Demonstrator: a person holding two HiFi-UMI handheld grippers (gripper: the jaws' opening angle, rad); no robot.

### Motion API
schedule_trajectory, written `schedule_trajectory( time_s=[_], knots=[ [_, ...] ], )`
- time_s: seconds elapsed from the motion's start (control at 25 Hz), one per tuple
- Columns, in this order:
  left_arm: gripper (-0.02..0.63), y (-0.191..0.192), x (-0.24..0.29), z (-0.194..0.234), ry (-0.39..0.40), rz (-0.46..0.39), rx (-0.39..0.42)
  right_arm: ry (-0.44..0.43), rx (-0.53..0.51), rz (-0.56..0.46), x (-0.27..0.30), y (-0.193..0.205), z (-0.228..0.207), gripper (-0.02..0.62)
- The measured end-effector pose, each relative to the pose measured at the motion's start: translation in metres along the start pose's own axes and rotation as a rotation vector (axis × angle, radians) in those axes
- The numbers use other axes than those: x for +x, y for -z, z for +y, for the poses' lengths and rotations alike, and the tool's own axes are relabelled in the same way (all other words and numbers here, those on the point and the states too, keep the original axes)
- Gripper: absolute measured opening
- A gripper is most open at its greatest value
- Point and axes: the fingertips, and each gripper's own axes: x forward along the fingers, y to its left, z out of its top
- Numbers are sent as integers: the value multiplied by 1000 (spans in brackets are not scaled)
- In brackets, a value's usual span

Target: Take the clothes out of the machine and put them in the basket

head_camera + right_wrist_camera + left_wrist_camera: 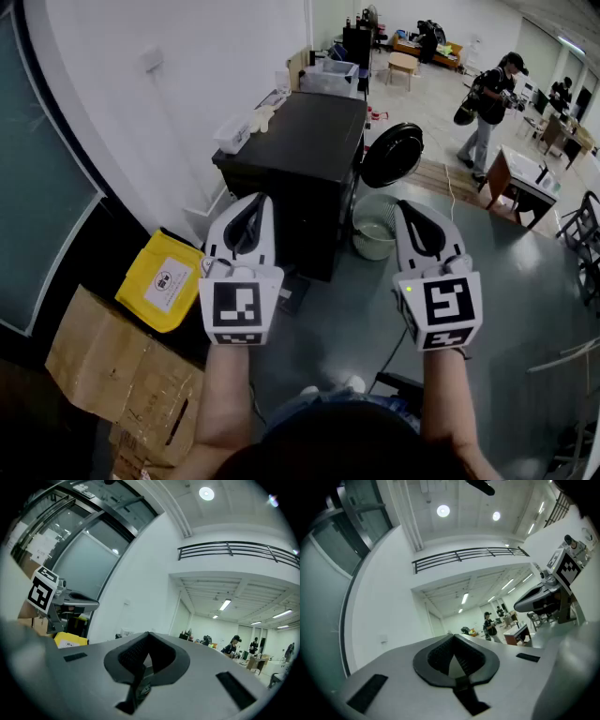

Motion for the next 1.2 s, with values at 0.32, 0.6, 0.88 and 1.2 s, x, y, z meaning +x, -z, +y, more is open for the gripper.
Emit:
schedule_trajectory(
  time_s=[0.32, 0.6, 0.88, 1.2],
  knots=[
    [2, 8, -12, 5, 65, -12, 10, -22, 43, -18, 0, -1, 26, 0],
    [550, 25, -26, 29, 12, -4, -171, -37, 169, -52, 2, -7, 50, 545],
    [569, 45, -45, 49, -68, 40, -257, -8, 144, 27, -7, 6, 62, 575],
    [566, 53, -39, 37, -64, 69, -190, -4, 148, 62, -13, 24, 41, 566]
  ],
)
